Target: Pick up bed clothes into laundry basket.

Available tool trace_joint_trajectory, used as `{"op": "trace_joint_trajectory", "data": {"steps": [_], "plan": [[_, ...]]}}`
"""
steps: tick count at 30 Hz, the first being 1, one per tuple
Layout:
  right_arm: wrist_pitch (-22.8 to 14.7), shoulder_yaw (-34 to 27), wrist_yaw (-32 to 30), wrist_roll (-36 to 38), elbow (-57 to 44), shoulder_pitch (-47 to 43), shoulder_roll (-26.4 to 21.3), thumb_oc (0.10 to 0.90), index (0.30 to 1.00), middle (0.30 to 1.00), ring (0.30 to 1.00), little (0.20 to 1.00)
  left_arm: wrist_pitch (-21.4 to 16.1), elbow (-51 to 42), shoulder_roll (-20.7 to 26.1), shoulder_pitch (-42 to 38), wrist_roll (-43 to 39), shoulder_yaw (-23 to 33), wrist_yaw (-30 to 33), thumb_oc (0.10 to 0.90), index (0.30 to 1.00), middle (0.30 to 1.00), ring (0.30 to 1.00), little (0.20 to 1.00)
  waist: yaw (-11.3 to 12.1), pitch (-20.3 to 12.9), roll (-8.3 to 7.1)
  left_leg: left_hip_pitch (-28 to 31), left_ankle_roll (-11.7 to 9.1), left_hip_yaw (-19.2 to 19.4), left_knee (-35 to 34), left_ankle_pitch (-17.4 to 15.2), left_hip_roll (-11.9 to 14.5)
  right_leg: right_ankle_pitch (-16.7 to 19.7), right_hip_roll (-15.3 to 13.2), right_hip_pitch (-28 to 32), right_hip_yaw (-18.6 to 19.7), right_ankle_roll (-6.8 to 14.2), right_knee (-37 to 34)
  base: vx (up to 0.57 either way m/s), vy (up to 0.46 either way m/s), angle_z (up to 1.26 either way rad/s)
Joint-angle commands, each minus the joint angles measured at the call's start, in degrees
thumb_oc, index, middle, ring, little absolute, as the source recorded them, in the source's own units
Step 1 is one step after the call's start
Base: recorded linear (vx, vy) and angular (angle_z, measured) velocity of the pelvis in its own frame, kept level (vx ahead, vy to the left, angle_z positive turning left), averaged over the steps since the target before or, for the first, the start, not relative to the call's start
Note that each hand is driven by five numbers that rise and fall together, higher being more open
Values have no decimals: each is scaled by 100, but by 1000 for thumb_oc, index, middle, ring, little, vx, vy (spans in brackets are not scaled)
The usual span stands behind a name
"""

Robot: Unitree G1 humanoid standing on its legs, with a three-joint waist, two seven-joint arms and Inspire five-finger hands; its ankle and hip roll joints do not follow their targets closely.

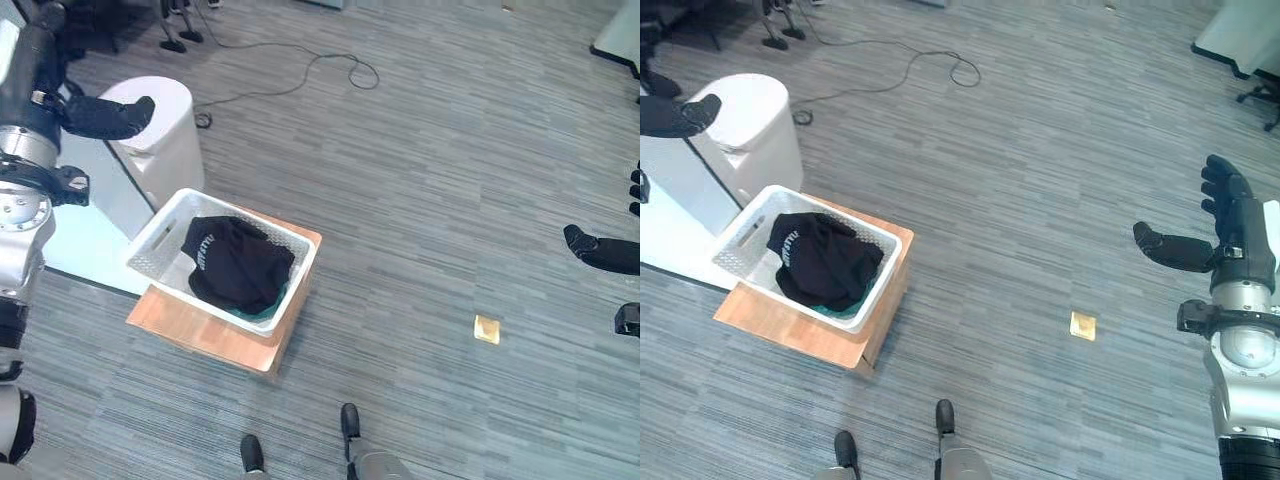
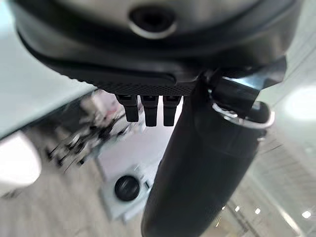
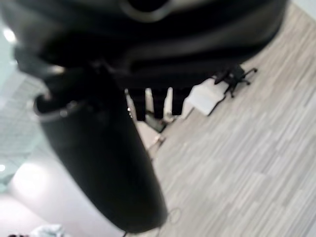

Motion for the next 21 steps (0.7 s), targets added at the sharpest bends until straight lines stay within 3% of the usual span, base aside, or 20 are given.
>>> {"op": "trace_joint_trajectory", "data": {"steps": [1,3,5,6,7,10,11,12,15,17,21], "plan": [[-566,-864,-237,-83,-294,-296,-324,800,900,900,900,900,-959,-506,-4,-3,-239,752,455,800,900,900,900,900,80,-407,-7,-171,252,-344,3,-282,-380,-1051,-29,672,-240,390,231,37,-42,12],[-624,-877,-250,-185,-627,-237,-20,800,900,900,900,900,-1019,-1187,-804,826,-253,1362,421,800,900,900,900,900,86,-473,25,-142,269,-374,3,-307,-394,-1076,-46,716,-253,363,232,19,-42,7],[-790,-719,-343,-1,-1207,-344,759,800,900,900,900,900,-920,-1891,-1808,1770,-529,1481,32,800,900,900,900,900,67,-546,124,-115,307,-406,3,-330,-417,-1085,-50,746,-253,312,233,27,-35,1],[-837,-629,-210,74,-1442,-364,1071,800,900,900,900,900,-849,-2061,-2057,2115,-637,1530,-171,800,900,900,900,900,86,-584,156,-102,324,-419,3,-343,-432,-1095,-52,781,-259,286,208,7,-38,-3],[-903,-386,-183,279,-1784,-500,1584,800,900,900,900,900,-737,-2295,-2476,2479,-859,1307,-434,800,900,900,900,900,100,-564,198,-102,348,-402,3,-276,-434,-1047,-54,781,-275,250,212,30,-24,-4],[-908,372,10,549,-2179,-595,2438,800,900,900,900,900,-468,-2142,-3338,3162,-780,1058,-540,800,900,900,900,900,174,-641,281,-15,373,-423,3,-351,-466,-1117,-67,881,-282,204,162,10,-5,3],[-907,374,9,548,-2181,-593,2439,800,900,900,900,900,-467,-2144,-3339,3167,-780,1060,-539,800,900,900,900,900,171,-645,281,-14,373,-424,3,-355,-467,-1120,-68,883,-283,205,160,-39,-15,0],[-756,708,262,524,-2327,-515,2706,800,900,900,900,900,-391,-1935,-3879,3402,-1020,1059,-499,800,900,900,900,900,210,-662,321,25,394,-430,3,-357,-482,-1132,-73,925,-302,173,171,0,0,0],[-796,1462,278,779,-2016,-502,3290,800,900,900,900,900,-465,-1764,-4385,3510,-738,824,-182,800,900,900,900,900,277,-704,382,84,412,-430,3,-362,-493,-1157,-81,1020,-342,119,179,-1,-32,9],[-743,2029,428,716,-1968,-406,3506,800,900,900,900,900,-595,-1728,-4846,3546,-1359,643,-166,800,900,900,900,900,284,-716,396,105,416,-459,3,-350,-514,-1175,-84,1057,-377,101,177,-4,-27,14],[-759,2601,664,1141,-2046,5,3750,800,900,900,900,900,-684,-1876,-5123,3684,-1447,184,-46,800,900,900,900,900,301,-698,428,99,423,-521,3,-308,-530,-1210,-72,1053,-410,83,230,-13,-9,6]]}}
